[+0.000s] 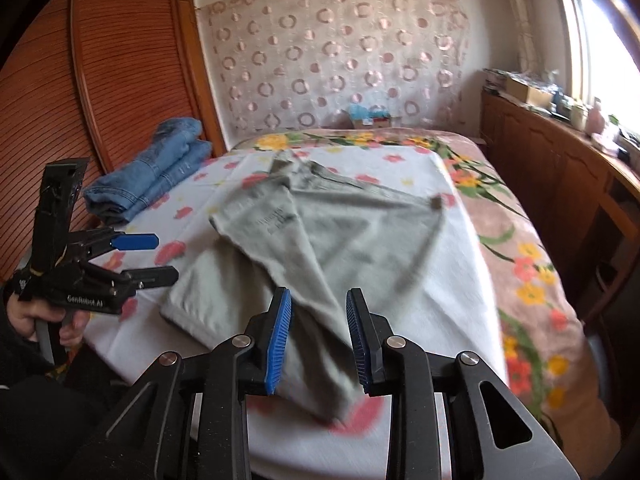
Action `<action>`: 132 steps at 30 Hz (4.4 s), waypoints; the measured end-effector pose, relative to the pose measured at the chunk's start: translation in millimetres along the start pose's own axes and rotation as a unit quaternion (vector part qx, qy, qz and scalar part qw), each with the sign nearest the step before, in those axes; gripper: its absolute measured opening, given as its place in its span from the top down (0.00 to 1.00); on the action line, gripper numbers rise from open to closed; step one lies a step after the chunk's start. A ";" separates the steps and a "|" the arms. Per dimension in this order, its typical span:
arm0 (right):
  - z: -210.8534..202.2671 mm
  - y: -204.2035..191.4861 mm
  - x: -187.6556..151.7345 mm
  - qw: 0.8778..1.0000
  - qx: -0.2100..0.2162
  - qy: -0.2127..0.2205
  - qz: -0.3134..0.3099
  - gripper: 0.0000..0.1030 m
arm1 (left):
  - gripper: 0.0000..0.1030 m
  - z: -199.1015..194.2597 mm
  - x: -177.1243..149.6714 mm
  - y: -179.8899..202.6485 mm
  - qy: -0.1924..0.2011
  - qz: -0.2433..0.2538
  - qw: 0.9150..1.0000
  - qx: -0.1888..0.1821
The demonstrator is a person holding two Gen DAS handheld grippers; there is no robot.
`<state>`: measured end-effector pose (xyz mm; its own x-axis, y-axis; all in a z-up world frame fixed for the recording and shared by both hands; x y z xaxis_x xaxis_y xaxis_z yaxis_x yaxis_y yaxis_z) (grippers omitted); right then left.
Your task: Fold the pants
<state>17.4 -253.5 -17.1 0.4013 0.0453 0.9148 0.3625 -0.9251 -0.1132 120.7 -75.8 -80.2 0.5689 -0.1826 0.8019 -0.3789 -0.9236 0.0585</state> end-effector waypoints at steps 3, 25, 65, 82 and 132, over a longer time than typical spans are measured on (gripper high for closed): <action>18.0 -8.2 4.8 1.000 0.020 0.000 -0.008 0.71 | 0.15 -6.4 4.7 -6.4 0.011 -0.004 1.000 0.007; 111.4 -38.0 34.3 0.991 0.088 -0.061 -0.081 0.71 | 0.15 -34.5 10.1 -53.5 0.044 -0.044 0.997 0.043; 107.3 84.4 80.6 0.992 -0.110 -0.031 -0.051 0.98 | 0.15 -3.6 -0.5 -22.6 0.007 -0.020 1.000 0.017; 94.7 55.4 75.8 0.993 -0.105 -0.053 -0.025 0.76 | 0.15 17.3 -2.9 -1.1 -0.015 -0.003 1.000 -0.001; -36.4 28.4 5.3 0.995 -0.087 -0.039 0.020 0.64 | 0.15 29.5 -11.4 6.1 -0.023 0.014 1.000 0.005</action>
<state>-0.8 -293.3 -1.3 0.4792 0.0294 0.8772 0.1965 -0.9777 -0.0746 133.5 -89.2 -106.6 0.5921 -0.2228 0.7744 -0.3879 -0.9212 0.0315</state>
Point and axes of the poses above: each gripper's, at about its wrist camera, not at the fingertips, and z roughly the way its jaws point, y to its right, x to its top, the point moved 2 cm from there along z, roughly the way its jaws point, and after that the axes turned 11 degrees about y, right-handed, at the moved point
